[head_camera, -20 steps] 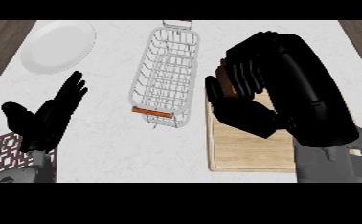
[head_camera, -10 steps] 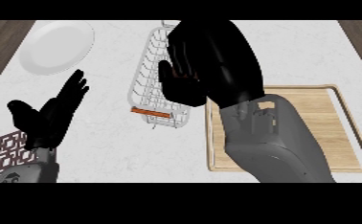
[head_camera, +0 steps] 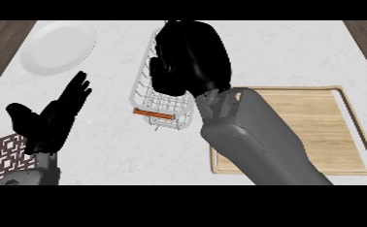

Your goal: Pick the sweet potato from the tray and place it in the tiered basket

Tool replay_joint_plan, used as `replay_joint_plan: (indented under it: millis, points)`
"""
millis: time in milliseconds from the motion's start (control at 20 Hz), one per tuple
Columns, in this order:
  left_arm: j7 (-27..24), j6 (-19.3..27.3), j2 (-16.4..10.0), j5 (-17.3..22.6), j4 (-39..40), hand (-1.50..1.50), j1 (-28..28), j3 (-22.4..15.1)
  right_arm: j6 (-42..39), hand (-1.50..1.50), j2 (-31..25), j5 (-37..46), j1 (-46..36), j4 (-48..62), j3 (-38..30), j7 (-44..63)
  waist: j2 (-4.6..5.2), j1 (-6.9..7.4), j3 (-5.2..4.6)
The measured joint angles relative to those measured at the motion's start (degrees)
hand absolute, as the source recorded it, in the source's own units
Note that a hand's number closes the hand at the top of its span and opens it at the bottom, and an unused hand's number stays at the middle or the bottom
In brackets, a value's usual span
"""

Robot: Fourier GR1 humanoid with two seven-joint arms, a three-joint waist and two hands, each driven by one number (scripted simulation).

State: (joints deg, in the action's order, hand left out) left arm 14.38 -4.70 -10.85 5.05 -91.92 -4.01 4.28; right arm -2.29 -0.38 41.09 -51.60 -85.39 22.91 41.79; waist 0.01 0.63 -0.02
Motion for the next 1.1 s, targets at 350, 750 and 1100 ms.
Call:
replay_joint_plan:
  millis: [350, 750, 1100]
  points:
    - [-0.21, -0.61, -0.25, 0.03, 1.13, 0.0, -0.76, 0.95, 9.68, 1.5, 0.3, 3.08, -1.57, 9.04, 0.97, -4.76, 0.1, 0.04, -0.01]
    - [-0.57, -0.86, 0.3, -0.59, 0.63, 0.0, -0.18, 0.76, 22.1, -1.5, 0.38, -1.37, -6.01, 19.07, 2.46, -8.56, 0.07, 0.43, 0.01]
    - [-0.82, -0.93, 0.66, -1.23, 1.4, 0.0, -0.8, 0.8, 28.22, -1.5, 0.37, -7.22, -9.03, 23.04, 3.77, -9.91, 0.09, 0.49, 0.0]
